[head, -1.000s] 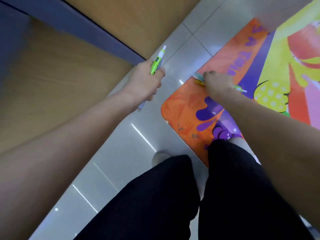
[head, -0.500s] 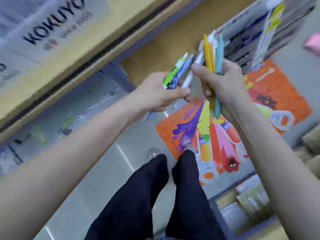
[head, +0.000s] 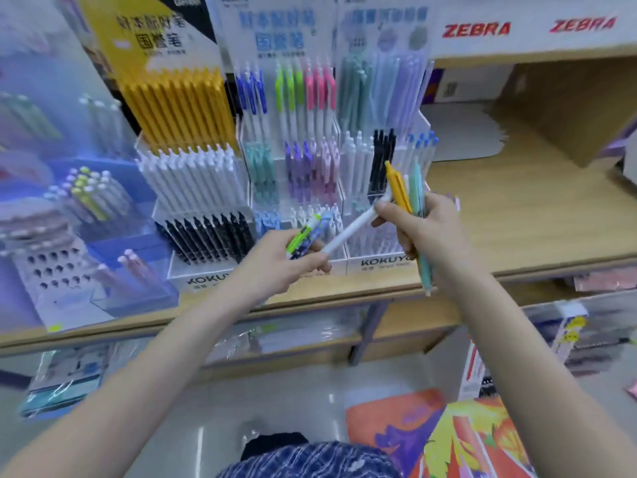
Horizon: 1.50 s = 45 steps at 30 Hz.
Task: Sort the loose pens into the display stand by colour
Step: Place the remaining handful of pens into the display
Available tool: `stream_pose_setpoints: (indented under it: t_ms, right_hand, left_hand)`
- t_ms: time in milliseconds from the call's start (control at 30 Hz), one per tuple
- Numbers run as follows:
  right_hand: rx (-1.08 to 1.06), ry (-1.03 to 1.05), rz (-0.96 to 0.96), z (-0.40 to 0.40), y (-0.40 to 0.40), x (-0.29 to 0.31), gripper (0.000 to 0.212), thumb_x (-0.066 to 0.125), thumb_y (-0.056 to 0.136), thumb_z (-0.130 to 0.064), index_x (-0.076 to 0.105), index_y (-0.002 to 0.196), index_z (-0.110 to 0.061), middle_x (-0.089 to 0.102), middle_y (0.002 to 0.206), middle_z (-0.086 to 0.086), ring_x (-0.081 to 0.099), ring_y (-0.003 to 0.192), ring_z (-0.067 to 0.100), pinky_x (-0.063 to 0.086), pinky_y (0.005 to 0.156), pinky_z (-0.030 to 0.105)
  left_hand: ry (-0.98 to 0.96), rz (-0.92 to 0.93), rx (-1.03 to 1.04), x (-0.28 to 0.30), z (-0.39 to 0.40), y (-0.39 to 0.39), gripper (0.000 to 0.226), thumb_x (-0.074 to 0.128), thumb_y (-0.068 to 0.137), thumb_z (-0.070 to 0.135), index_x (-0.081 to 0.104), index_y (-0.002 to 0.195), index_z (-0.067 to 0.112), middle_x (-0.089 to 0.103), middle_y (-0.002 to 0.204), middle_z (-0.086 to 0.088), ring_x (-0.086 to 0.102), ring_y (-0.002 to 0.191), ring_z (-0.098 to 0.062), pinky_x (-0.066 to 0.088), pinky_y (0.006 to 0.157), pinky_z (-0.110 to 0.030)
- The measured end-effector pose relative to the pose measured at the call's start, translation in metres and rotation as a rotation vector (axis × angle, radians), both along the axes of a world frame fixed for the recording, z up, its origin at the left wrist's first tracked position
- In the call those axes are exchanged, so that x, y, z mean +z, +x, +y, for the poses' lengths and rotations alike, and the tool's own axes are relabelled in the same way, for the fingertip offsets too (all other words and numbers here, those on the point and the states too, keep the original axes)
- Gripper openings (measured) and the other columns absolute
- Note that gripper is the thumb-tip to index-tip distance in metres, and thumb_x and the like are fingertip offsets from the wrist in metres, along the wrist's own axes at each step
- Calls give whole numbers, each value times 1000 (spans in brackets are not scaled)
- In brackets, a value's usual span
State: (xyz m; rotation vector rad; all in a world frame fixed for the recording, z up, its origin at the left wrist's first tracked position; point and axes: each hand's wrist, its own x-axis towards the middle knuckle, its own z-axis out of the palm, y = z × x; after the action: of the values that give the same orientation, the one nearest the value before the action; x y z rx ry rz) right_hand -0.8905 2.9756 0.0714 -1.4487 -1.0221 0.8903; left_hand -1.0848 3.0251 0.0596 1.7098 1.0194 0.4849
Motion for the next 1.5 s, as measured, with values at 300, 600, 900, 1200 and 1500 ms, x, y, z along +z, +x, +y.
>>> stream_pose_setpoints:
  t_ms: [300,600,900,1200,1500]
  right_hand:
    - [-105,-62,117,61,-83,-7,8,64,87,-11,60,84,-5,68,60,-1,36,40,9,32,38,19]
    - [-105,50,-68,105,-111,2,10,64,87,-15,65,85,-5,66,60,-1,43,41,5,36,44,22]
    - [124,126,-1001,173,-170,-9,21,54,93,-22,54,103,-4,63,80,13,55,67,29,43,59,35]
    - [288,20,-1292,176,-192,5,11,49,93,-20,41,89,-14,46,73,3,45,67,25,31,58,29]
    - [303,-133,-1270,184,-191,8,11,57,91,-21,49,85,-15,52,72,1,55,68,23,49,60,31]
  left_hand:
    - [3,79,-81,2,71,-85,14,57,92,18,62,83,10,59,47,14,35,34,-1,29,36,-14]
    - [362,242,97,-12,102,-120,14,59,89,28,64,89,15,57,66,-1,50,60,-18,31,55,-30]
    - [417,587,267,-44,152,-154,13,49,95,21,58,91,12,57,77,-9,57,79,-31,31,58,-30]
    - [355,647,226,-59,178,-162,23,50,93,19,51,72,10,43,58,-2,47,59,-25,32,50,-29]
    - [338,626,210,-62,185,-167,38,51,93,19,36,58,17,39,55,-3,41,51,-20,29,48,-28]
